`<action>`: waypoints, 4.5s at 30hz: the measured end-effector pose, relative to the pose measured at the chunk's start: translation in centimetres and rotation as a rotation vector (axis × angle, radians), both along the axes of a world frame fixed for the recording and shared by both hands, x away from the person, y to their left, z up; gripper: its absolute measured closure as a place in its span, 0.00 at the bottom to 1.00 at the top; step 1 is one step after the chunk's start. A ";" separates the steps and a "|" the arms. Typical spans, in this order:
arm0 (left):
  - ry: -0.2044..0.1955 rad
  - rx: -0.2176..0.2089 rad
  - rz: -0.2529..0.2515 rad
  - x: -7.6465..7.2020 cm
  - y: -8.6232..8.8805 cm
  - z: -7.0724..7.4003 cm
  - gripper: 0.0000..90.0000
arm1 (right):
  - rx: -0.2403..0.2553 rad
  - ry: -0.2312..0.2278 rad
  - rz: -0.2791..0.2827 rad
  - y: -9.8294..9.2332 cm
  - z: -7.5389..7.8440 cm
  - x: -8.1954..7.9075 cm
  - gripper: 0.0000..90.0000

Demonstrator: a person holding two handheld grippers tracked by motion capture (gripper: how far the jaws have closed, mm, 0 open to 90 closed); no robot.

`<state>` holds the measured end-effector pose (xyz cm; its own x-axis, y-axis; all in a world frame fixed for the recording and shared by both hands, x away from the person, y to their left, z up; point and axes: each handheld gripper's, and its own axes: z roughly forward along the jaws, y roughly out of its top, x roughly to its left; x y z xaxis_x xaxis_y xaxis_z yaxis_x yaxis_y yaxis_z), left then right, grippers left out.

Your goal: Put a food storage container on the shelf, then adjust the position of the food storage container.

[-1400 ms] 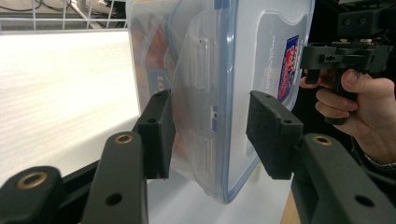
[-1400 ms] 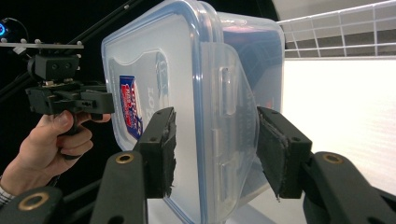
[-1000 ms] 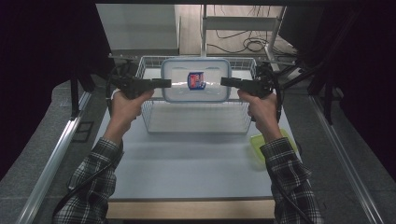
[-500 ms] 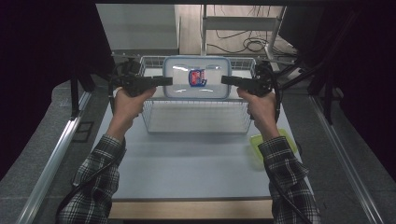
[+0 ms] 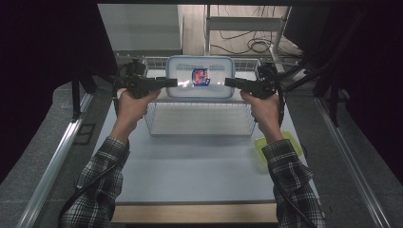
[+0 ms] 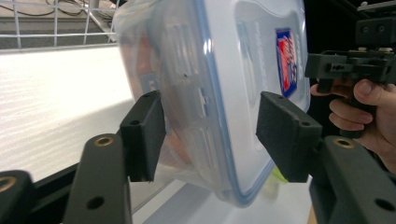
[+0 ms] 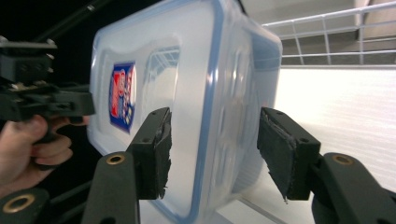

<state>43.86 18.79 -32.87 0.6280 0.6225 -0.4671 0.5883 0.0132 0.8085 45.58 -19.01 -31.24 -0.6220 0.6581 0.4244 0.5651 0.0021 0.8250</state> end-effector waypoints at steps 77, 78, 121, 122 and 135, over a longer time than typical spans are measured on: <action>-0.174 0.303 -0.102 -16.9 -1.0 -11.2 0.11 | -0.304 -0.243 0.117 -1.7 -8.8 -13.3 0.02; -0.173 0.306 -0.101 -17.0 -1.0 -11.4 0.10 | -0.306 -0.244 0.118 -1.7 -9.1 -13.6 0.02; -0.183 0.490 -0.028 -20.6 0.7 -18.7 0.02 | -0.426 -0.122 0.046 -3.2 -17.2 -17.4 0.00; -0.181 0.486 -0.026 -20.6 0.7 -18.7 0.02 | -0.424 -0.112 0.045 -3.4 -17.1 -17.3 0.00; -0.162 0.466 -0.030 -20.3 0.9 -19.0 0.02 | -0.433 -0.099 -0.124 -9.0 -14.4 -14.9 0.52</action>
